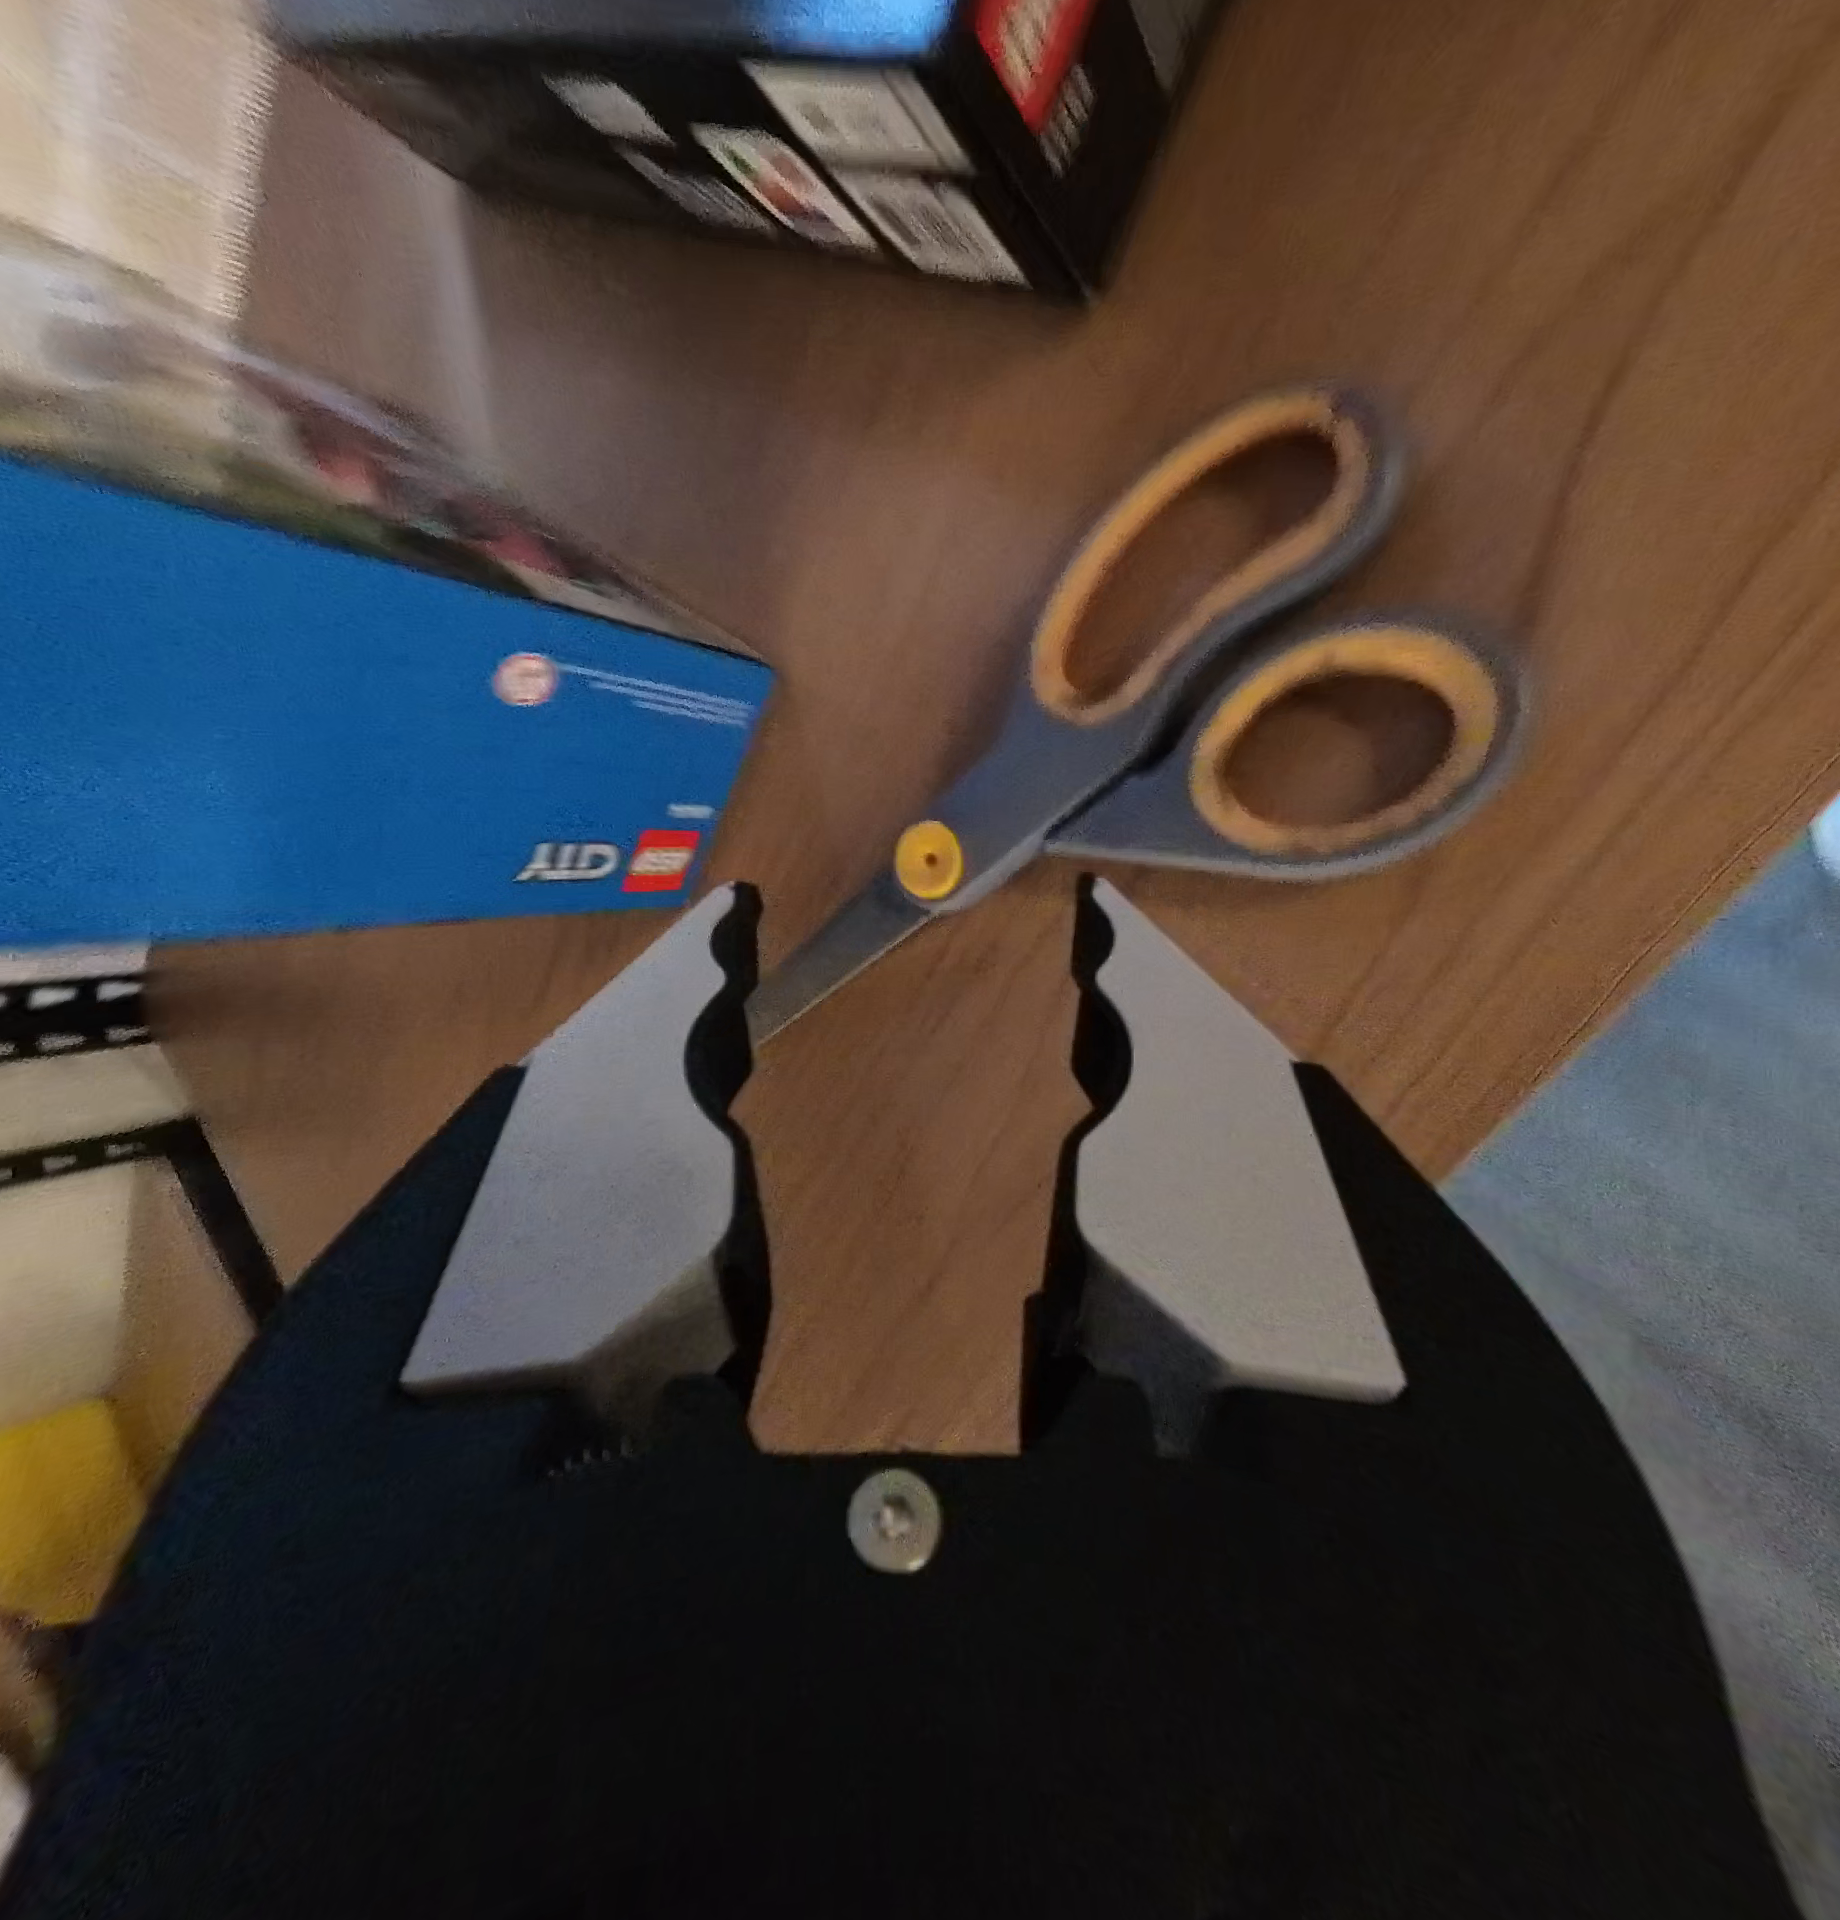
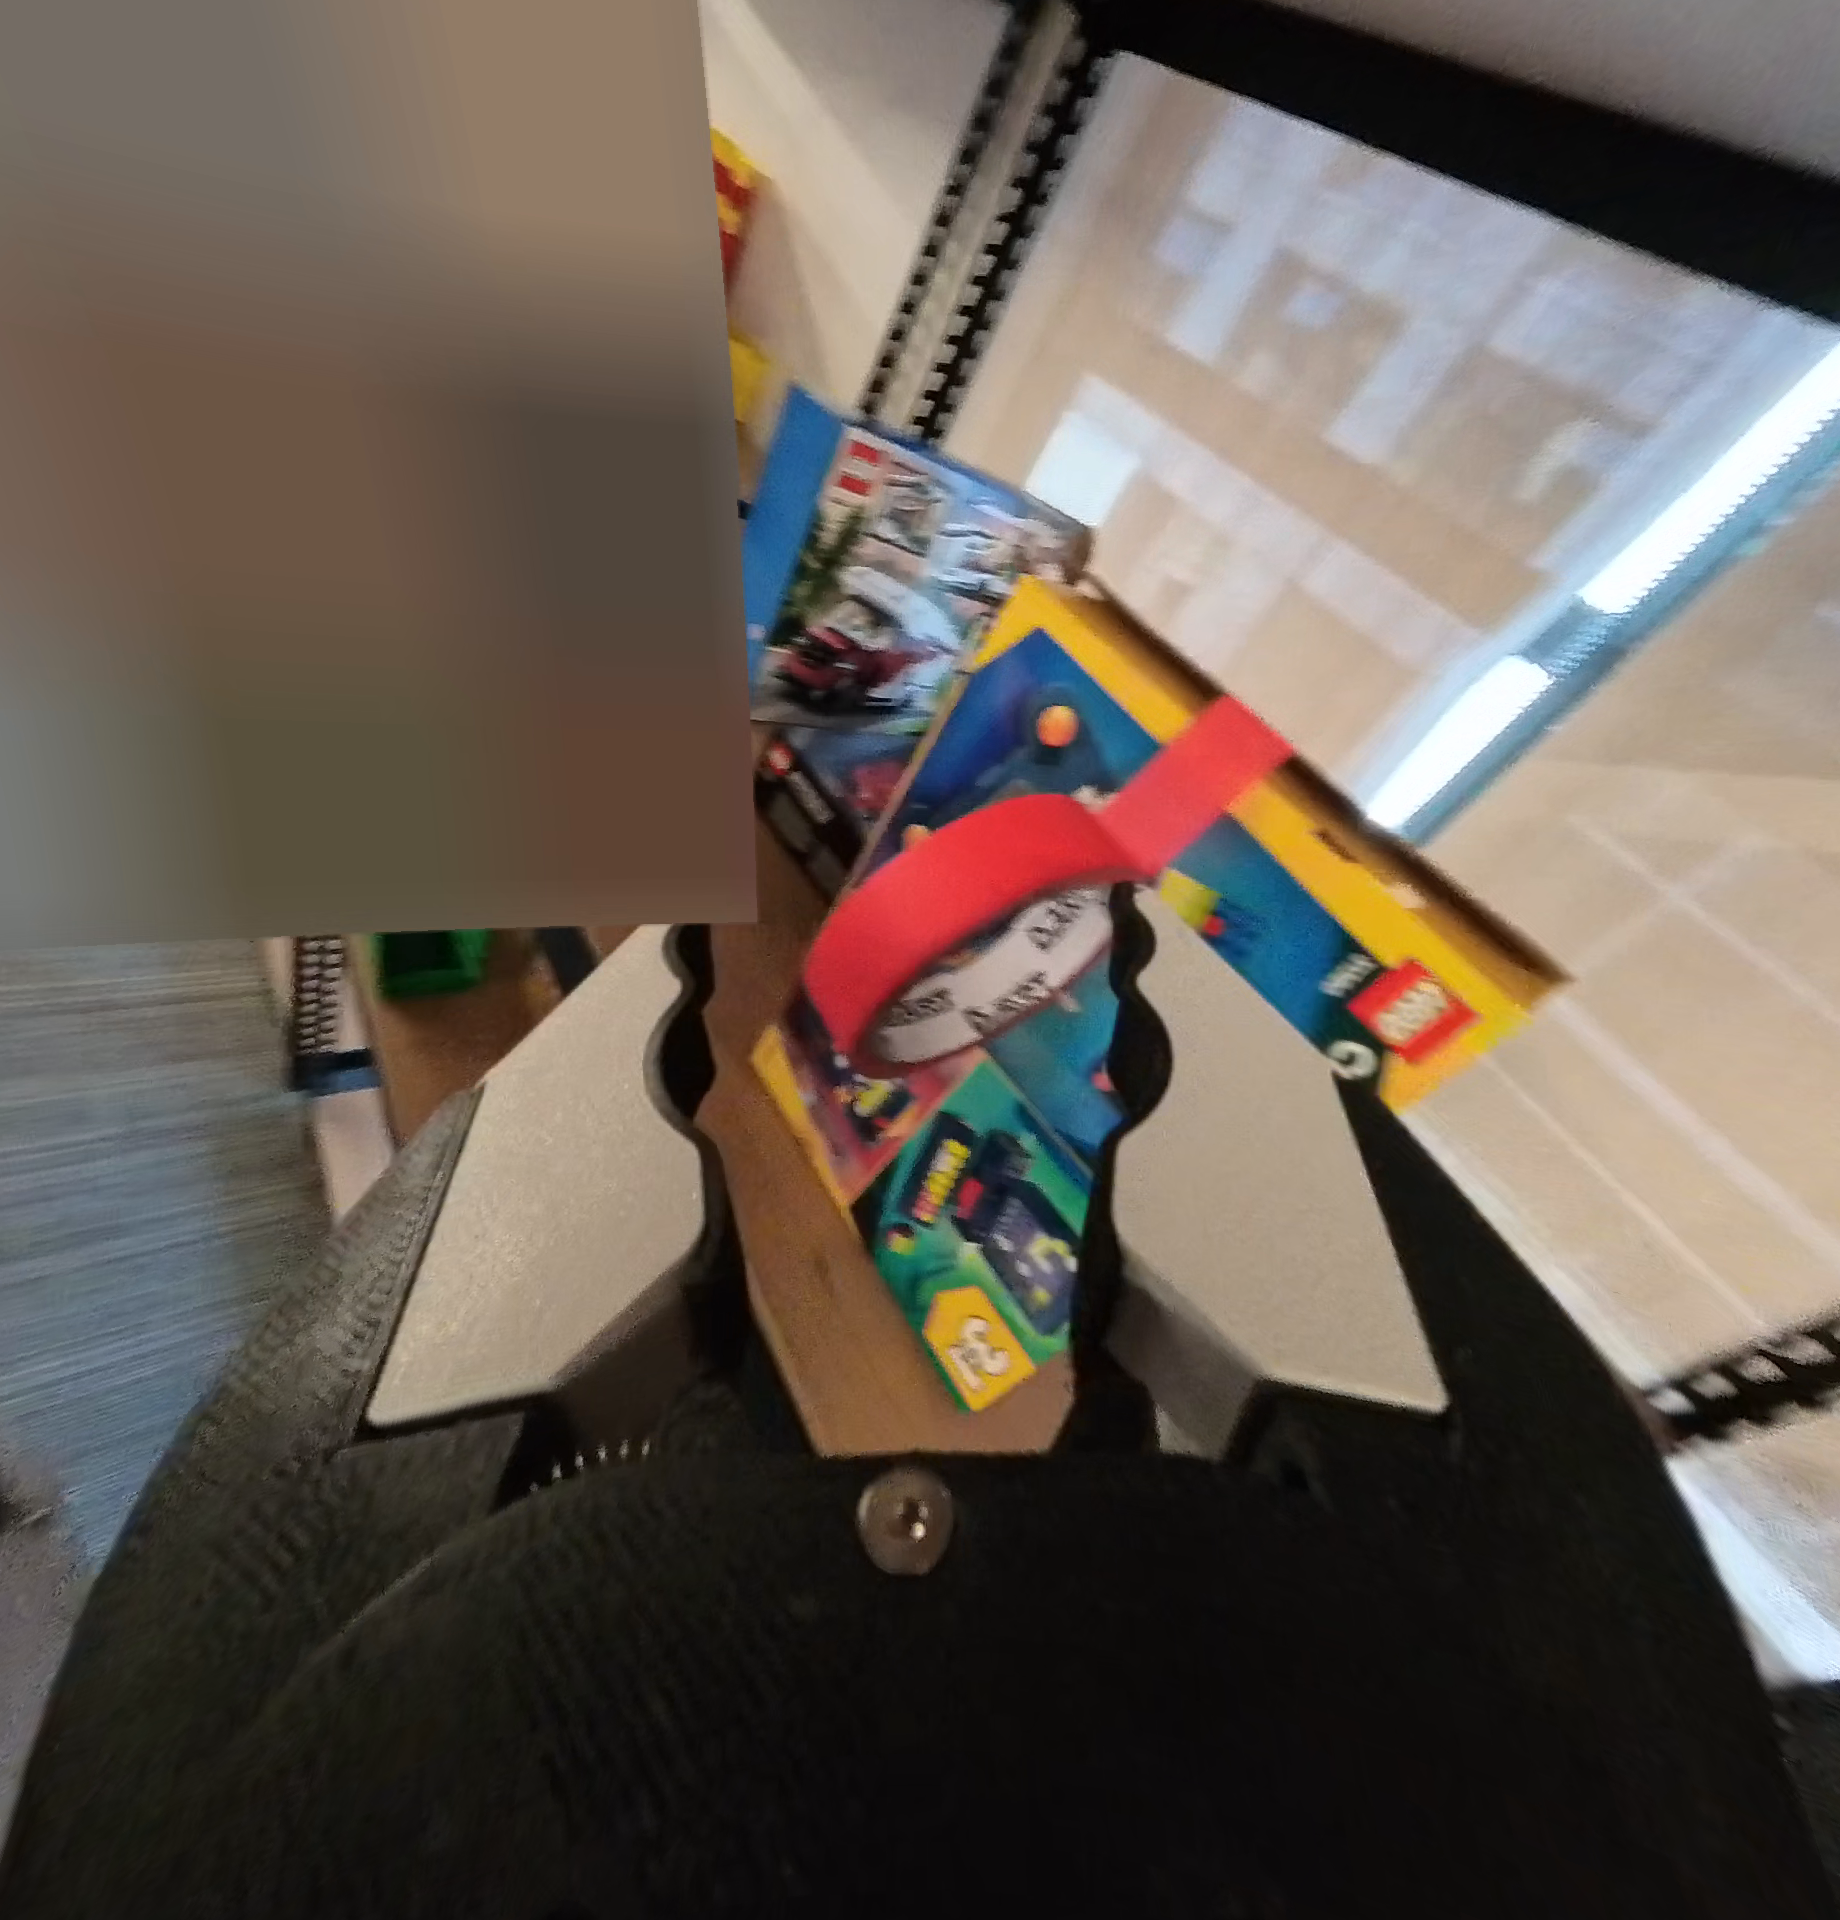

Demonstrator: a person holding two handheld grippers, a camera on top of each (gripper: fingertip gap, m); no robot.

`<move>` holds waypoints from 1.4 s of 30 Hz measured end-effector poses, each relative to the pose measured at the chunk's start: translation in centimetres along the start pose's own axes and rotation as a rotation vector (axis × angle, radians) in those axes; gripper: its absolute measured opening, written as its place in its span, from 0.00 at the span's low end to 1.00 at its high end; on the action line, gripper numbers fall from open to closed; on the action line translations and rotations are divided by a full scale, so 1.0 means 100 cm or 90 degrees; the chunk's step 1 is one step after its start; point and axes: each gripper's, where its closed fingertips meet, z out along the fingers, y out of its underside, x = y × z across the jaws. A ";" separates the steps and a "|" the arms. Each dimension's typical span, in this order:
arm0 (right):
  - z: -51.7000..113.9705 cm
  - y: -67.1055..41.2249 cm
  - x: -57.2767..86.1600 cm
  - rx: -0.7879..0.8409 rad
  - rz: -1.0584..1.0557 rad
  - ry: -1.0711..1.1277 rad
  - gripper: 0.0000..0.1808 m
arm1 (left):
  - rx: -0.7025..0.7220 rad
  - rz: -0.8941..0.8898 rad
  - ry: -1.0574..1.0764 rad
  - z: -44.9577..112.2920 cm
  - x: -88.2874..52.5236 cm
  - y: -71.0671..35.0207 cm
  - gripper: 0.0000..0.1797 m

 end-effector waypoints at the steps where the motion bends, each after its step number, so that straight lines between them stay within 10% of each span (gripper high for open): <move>1: 0.003 0.001 -0.008 -0.002 0.003 -0.020 0.42 | -0.047 0.036 0.024 0.006 -0.001 0.005 0.36; 13: 0.011 0.047 -0.066 -0.082 0.047 -0.136 0.39 | -0.018 -0.070 0.290 0.027 0.018 -0.005 0.13; 21: 0.086 0.060 -0.159 -0.064 0.159 -0.333 0.27 | -0.038 0.041 0.154 0.012 0.038 -0.022 0.09; 42: 0.339 0.111 -0.163 -0.203 0.039 -0.239 0.20 | -0.022 0.219 -0.037 -0.048 0.043 -0.077 0.00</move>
